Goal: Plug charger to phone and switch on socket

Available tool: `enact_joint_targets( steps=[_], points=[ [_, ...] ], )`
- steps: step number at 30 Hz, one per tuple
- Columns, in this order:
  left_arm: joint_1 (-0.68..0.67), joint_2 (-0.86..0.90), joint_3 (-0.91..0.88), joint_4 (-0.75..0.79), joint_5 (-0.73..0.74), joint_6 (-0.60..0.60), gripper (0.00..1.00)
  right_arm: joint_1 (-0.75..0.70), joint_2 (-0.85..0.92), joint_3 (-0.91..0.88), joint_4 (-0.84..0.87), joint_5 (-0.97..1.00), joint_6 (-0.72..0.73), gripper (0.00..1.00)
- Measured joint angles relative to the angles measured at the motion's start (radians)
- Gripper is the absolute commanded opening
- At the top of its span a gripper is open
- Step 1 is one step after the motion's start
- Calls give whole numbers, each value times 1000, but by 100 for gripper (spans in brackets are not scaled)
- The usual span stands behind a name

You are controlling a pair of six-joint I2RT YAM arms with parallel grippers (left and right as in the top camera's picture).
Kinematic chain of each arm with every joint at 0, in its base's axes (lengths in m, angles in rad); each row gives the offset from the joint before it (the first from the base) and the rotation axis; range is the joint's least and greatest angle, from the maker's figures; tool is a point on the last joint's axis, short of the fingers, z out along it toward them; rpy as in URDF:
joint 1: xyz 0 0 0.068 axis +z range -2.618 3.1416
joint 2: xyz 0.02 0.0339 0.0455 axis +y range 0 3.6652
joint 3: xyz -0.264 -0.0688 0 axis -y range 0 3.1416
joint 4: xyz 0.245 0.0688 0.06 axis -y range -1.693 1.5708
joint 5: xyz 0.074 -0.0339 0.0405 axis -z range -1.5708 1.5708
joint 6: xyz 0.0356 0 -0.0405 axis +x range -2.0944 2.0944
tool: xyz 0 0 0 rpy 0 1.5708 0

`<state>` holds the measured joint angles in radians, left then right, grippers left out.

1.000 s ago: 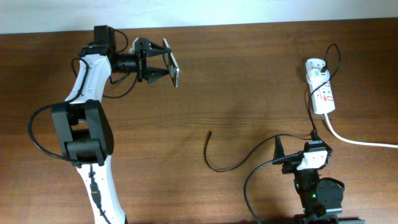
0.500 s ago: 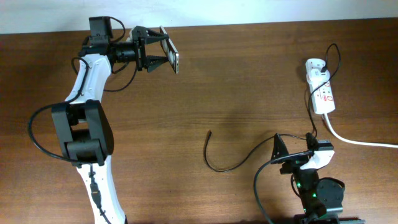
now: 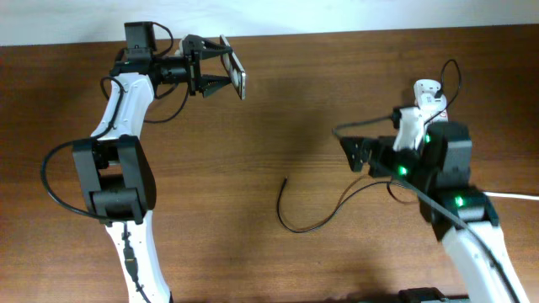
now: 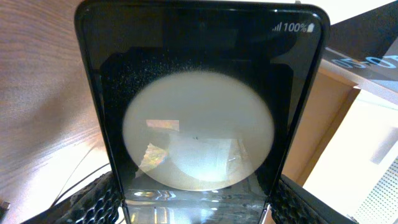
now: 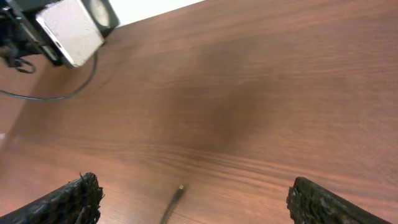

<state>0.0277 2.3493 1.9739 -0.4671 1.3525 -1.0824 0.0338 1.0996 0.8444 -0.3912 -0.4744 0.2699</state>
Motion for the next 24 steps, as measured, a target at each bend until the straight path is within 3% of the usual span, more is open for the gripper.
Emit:
enact_joint_targets(
  steps=[7, 14, 24],
  points=[
    [-55, 0, 0, 1, -24, 0, 0, 0, 226, 18, 52, -138, 21, 98],
    [-115, 0, 0, 64, -35, -26, 0, 59, 250, 20, 224, -179, -42, 99],
    [-211, 0, 0, 264, -81, -185, 0, 216, 250, 80, 317, 79, -122, 99]
  ],
)
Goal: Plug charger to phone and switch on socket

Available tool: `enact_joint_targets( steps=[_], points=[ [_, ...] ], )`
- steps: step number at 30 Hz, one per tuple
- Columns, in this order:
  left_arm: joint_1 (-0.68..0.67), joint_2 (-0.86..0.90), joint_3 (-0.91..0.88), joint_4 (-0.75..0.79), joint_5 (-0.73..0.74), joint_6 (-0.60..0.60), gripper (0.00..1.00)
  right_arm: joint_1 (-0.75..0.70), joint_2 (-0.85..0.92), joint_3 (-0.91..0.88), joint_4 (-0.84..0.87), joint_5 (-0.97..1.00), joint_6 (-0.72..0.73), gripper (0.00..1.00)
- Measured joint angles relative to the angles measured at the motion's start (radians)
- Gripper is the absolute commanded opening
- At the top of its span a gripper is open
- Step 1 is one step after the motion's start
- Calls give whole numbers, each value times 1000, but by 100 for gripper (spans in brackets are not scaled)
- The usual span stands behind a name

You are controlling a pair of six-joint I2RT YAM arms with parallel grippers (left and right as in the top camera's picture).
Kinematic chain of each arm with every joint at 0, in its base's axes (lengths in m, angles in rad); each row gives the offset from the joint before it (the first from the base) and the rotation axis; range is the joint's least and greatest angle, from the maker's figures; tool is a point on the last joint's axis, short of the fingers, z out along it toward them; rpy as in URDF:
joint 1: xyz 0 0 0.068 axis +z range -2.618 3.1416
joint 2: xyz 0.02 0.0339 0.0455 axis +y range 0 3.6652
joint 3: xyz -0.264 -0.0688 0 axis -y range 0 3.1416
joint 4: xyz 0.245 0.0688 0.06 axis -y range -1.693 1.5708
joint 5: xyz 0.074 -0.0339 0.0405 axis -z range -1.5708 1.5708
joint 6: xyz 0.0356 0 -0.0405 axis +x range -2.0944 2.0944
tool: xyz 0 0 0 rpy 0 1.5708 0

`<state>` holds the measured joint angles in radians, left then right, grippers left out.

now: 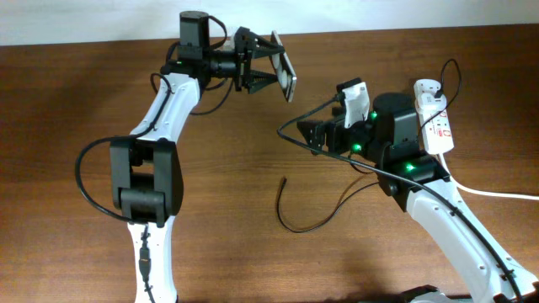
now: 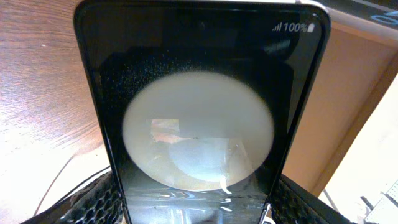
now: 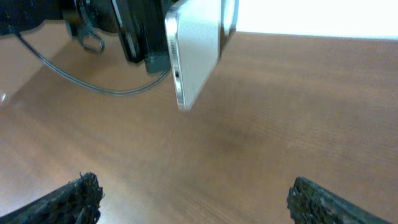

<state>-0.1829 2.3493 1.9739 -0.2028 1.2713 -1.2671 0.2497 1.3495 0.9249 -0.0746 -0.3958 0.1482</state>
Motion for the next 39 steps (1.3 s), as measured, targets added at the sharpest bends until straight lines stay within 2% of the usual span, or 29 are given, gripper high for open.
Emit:
enact_joint_targets(
  steps=[6, 19, 24, 36, 39],
  points=[
    [-47, 0, 0, 28, -43, -69, 0, 1, 0, 3, 81, 37, -3, 98],
    [-168, 0, 0, 111, -52, -174, 0, 1, 0, 3, 88, 117, -2, 100],
    [-179, 0, 0, 176, -53, -218, 0, 1, 0, 3, 91, 192, 22, 95],
    [-192, 0, 0, 185, -53, -241, 0, 1, 1, 3, 110, 242, 110, 94],
    [-210, 0, 0, 185, -53, -241, 0, 1, 18, 3, 110, 242, 105, 87]
  ],
)
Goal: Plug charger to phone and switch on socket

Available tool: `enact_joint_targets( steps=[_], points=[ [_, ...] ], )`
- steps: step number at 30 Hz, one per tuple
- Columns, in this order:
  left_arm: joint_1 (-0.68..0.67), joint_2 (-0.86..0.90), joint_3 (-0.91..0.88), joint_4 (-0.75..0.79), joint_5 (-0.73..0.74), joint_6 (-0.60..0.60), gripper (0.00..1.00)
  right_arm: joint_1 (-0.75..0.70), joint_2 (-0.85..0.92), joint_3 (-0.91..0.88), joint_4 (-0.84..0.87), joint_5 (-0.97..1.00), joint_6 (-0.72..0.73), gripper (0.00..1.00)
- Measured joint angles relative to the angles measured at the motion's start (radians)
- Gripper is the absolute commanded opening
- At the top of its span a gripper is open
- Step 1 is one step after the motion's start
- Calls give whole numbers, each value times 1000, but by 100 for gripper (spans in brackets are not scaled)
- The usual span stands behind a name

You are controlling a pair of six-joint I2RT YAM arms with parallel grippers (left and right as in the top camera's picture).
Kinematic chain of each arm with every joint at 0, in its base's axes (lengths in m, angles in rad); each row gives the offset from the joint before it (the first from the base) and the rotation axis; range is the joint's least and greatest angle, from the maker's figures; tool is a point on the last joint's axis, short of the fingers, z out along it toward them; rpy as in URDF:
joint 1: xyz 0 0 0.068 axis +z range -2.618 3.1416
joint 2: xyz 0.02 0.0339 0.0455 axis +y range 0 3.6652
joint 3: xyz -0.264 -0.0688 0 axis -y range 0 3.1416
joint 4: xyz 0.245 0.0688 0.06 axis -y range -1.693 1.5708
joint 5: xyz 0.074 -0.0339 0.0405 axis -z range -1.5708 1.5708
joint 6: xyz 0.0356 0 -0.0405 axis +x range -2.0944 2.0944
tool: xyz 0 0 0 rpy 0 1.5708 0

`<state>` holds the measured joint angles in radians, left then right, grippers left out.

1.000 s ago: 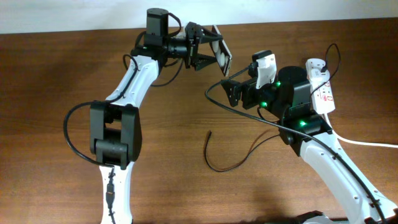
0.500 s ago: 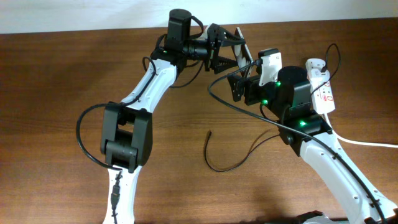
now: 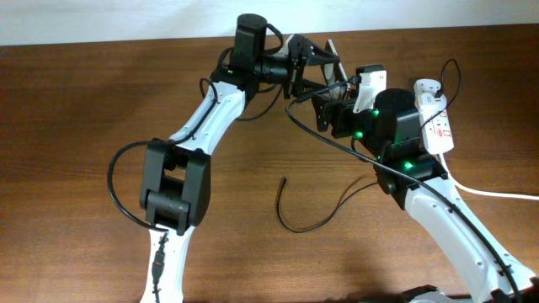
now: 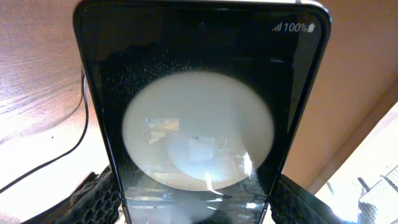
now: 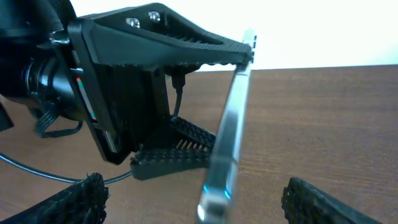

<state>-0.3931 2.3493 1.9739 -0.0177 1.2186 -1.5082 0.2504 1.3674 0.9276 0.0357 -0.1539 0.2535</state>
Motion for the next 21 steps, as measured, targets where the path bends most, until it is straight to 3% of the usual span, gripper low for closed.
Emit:
enact_joint_targets(
  steps=[11, 18, 21],
  points=[
    [-20, 0, 0, 0, 0, 0, 0, 0, 6, 0, 11, 0, -26, 60],
    [-20, 0, 0, 0, 0, 0, 0, 0, 6, 0, 11, 23, -29, 47],
    [-20, 0, 0, 0, 2, 0, 0, 0, 6, 0, 10, 27, -29, 47]
  ],
)
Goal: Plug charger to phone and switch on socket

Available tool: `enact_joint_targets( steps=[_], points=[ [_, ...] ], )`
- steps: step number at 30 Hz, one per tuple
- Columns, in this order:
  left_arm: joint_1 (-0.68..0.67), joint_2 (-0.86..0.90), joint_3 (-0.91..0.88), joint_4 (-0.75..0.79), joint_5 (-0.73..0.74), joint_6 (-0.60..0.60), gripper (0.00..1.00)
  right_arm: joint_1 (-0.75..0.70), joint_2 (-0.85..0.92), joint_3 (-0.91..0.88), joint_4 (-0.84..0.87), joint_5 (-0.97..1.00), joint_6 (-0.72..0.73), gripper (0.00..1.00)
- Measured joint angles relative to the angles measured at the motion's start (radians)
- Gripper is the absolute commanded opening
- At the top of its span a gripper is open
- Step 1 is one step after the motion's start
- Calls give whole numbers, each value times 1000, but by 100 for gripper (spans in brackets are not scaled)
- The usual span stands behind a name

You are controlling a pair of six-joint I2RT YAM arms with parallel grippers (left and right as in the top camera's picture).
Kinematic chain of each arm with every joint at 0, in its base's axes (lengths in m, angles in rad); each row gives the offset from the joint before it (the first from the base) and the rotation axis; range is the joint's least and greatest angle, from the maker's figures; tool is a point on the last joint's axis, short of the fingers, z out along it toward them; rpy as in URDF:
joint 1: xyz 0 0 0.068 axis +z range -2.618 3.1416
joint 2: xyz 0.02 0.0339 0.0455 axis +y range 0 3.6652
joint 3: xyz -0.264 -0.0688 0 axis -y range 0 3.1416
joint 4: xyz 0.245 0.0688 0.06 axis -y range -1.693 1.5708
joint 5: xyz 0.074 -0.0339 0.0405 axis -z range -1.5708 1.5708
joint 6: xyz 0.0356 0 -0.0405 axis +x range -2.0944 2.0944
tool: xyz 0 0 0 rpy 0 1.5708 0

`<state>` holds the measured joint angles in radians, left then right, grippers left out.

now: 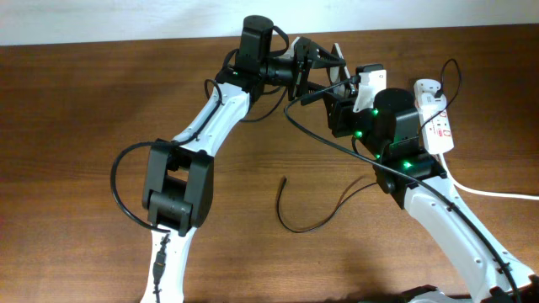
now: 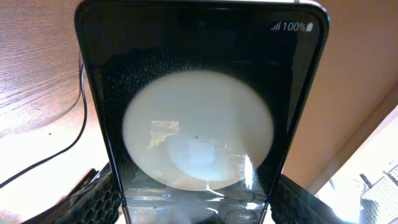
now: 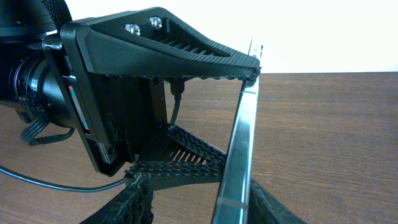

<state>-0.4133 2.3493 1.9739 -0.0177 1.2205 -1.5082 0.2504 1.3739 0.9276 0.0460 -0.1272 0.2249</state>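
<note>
The phone (image 2: 199, 124), screen lit and reading 100%, fills the left wrist view, with my left gripper (image 2: 198, 206) shut on its lower part. Overhead, that gripper (image 1: 324, 67) holds the phone (image 1: 339, 64) above the table's far middle. In the right wrist view the phone (image 3: 239, 143) shows edge-on. My right gripper (image 3: 199, 208) is open with the phone's near end between its fingers; the right finger (image 3: 273, 208) lies against it and the left finger (image 3: 134, 205) stands apart. The black charger cable's free end (image 1: 284, 179) lies on the table. The white socket strip (image 1: 436, 118) sits at the right.
The charger cable (image 1: 316, 223) loops across the wooden table (image 1: 84, 126) towards the right arm's base. Both arms crowd the far middle. A thin black lead (image 1: 316, 135) runs from beside the phone down past the right arm.
My right gripper's fingers have drawn much closer together around the phone's near end. The phone, still in my left gripper, sits slightly nearer the right wrist.
My left gripper held the phone at the far left while the right gripper stood open near the socket strip. Then both arms were closer to the middle. Then the phone was right in front of the open right gripper, whose fingers now bracket its end.
</note>
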Motion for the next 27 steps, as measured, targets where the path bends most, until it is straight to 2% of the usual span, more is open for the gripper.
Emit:
enact_joint_targets(
  steps=[4, 10, 16, 19, 20, 21, 22, 23, 24, 27],
  points=[
    [0, 0, 0, 0, 2, 0, 0, 0, 0, 0, 0, 1, 0, 43],
    [0, 0, 0, 0, 6, 0, 0, 0, 0, 0, 0, 14, 0, 30],
    [6, 0, 0, 1, 6, 0, 0, -7, 0, 0, -8, 55, 0, 4],
    [10, 0, 0, 0, 6, -3, 0, -14, 2, 0, -8, 72, -1, 4],
    [11, 0, 0, 1, 6, -3, 6, -14, 2, 0, -8, 73, 0, 4],
    [10, 0, 0, 1, 6, -3, 28, -14, 2, 0, -8, 74, -1, 4],
    [11, 0, 0, 1, 6, -3, 59, -14, 2, 0, -8, 74, -1, 4],
    [11, 0, 0, 1, 6, -3, 82, -14, 2, 0, -7, 74, 0, 4],
    [11, 0, 0, 1, 6, -3, 99, -14, 2, 0, -6, 74, 0, 4],
    [10, 0, 4, 7, 10, -4, 99, -12, 11, 0, 0, 53, 0, 4]
  ],
)
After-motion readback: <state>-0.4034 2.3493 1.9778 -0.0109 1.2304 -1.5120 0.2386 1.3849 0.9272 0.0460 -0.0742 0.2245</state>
